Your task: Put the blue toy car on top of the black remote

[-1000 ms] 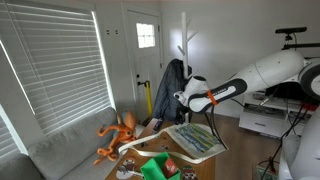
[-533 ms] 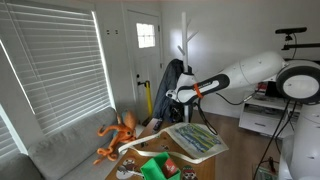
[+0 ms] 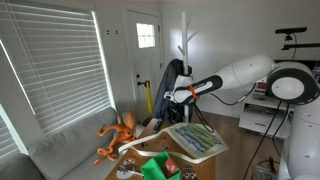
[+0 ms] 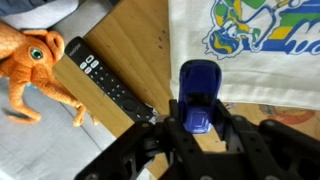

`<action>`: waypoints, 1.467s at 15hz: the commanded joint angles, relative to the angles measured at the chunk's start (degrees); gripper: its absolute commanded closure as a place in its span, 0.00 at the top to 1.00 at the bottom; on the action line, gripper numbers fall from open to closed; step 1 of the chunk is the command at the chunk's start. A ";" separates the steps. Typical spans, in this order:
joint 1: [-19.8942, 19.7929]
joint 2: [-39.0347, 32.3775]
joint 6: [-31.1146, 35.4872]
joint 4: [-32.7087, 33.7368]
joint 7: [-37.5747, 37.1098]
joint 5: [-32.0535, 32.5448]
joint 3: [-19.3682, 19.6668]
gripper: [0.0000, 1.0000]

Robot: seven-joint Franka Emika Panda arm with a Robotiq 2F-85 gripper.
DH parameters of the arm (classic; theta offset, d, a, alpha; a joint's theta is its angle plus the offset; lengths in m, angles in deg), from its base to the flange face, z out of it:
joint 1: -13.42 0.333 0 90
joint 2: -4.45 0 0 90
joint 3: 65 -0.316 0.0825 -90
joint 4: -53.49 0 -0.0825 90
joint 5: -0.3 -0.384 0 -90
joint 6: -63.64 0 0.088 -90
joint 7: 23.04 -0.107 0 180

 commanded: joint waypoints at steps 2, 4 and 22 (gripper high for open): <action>-4.06 -1.72 -10.73 7.26 16.25 -1.07 -1.48 0.11; -4.90 -3.05 -15.73 11.37 22.25 -0.79 -1.44 0.11; -6.54 -19.00 -17.25 31.14 28.78 -2.83 -6.93 0.11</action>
